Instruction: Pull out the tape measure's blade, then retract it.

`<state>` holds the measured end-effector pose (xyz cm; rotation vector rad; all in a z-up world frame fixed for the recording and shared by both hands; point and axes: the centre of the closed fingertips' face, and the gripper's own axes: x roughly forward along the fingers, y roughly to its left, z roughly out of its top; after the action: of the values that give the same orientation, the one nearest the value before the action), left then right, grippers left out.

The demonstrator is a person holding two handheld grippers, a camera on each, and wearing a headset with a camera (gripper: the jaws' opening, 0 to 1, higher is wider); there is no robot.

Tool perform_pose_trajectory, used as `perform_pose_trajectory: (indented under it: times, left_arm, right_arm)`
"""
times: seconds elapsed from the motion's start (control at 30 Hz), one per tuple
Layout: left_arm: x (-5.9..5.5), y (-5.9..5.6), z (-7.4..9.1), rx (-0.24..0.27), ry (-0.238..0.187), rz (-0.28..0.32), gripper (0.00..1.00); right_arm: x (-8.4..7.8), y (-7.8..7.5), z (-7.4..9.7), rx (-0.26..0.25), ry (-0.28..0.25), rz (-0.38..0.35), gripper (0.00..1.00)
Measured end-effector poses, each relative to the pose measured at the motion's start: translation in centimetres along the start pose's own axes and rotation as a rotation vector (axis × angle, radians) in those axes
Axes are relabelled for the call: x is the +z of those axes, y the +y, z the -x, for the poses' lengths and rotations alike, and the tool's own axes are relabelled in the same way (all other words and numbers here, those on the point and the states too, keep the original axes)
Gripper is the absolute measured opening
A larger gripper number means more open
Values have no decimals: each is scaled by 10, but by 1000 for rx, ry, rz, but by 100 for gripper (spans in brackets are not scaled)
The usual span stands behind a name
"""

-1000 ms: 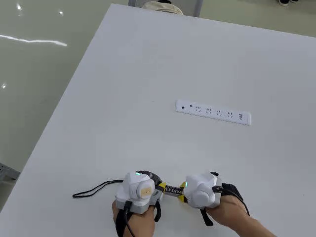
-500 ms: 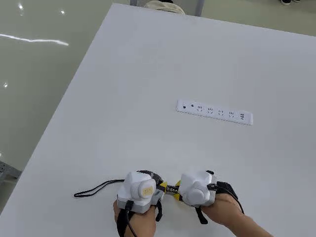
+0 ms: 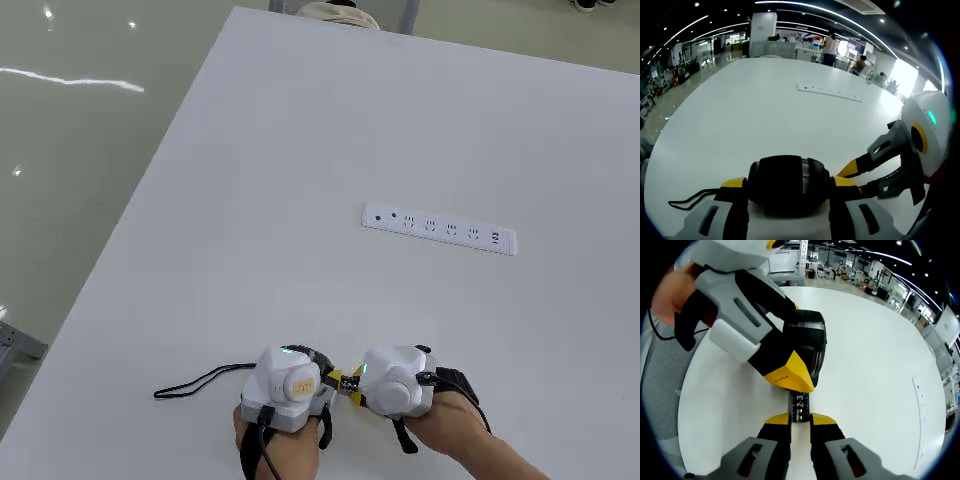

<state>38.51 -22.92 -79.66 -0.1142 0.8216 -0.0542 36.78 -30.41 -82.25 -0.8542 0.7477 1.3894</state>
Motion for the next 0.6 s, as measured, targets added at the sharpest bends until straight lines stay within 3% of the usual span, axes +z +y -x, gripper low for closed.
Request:
perform_pose_trajectory:
  times: [0.6]
  left_arm:
    - [1, 0, 1, 1, -2, -8, 61]
  right_arm:
    - [7, 0, -5, 5, -4, -12, 13]
